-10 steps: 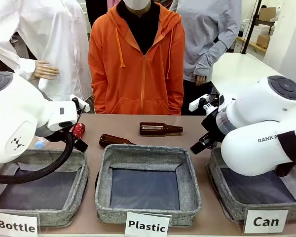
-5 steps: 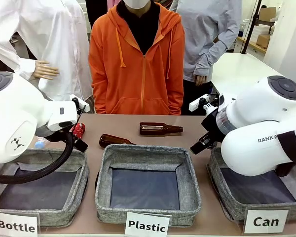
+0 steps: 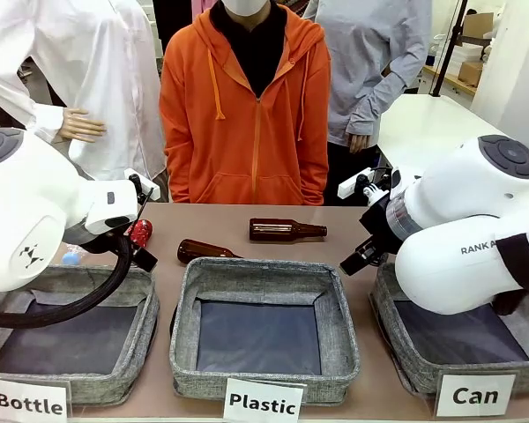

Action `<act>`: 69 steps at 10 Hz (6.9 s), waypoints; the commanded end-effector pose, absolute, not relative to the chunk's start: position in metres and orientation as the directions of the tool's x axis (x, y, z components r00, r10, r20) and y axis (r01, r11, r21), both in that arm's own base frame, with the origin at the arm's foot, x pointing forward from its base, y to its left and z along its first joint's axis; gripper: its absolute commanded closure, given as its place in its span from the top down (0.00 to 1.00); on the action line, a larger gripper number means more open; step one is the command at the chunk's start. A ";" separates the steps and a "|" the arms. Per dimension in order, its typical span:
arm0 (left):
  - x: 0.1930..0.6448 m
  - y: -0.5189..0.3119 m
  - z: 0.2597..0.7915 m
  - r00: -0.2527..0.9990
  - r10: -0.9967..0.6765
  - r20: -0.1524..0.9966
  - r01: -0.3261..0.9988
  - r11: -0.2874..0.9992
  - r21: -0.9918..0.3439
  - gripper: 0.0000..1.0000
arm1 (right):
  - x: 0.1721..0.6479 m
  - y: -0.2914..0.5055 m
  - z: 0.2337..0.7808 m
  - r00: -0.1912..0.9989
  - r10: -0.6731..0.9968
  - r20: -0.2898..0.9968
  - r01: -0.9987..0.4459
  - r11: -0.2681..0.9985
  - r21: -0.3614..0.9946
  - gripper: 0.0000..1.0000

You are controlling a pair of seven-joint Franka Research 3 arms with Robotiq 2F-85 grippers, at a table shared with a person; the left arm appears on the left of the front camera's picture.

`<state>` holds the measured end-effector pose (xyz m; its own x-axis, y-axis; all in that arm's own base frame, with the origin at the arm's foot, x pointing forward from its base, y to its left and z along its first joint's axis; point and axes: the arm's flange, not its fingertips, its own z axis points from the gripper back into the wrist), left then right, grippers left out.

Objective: Sort the can waste into the basket.
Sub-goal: Pick up the can waste from the table and place it in the right Fabric basket.

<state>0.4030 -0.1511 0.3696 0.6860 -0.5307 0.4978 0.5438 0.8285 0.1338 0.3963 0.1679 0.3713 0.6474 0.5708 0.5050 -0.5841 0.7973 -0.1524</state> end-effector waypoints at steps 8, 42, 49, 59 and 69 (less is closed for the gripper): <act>0.394 -0.154 0.390 0.650 -0.566 0.507 0.599 0.792 0.116 1.00 | 0.389 0.165 0.392 0.597 0.561 0.573 -0.597 0.788 -0.150 1.00; 0.240 0.250 0.418 0.695 0.648 0.312 0.224 0.217 -0.950 1.00 | 0.363 -0.042 0.454 0.673 0.651 0.351 -0.705 0.708 0.037 1.00; 0.240 0.250 0.418 0.695 0.648 0.312 0.224 0.217 -0.950 1.00 | 0.406 -0.040 0.461 0.471 0.728 0.498 -0.865 0.493 0.096 1.00; 0.130 0.295 0.545 0.638 0.680 0.362 0.422 0.084 -0.903 1.00 | 0.547 -0.102 0.402 -0.096 0.673 0.734 -0.985 0.043 -0.168 1.00; 0.178 0.157 0.495 0.909 0.282 0.308 0.271 0.165 -0.948 1.00 | 0.607 -0.053 0.333 0.098 0.597 0.796 -0.994 0.104 0.044 1.00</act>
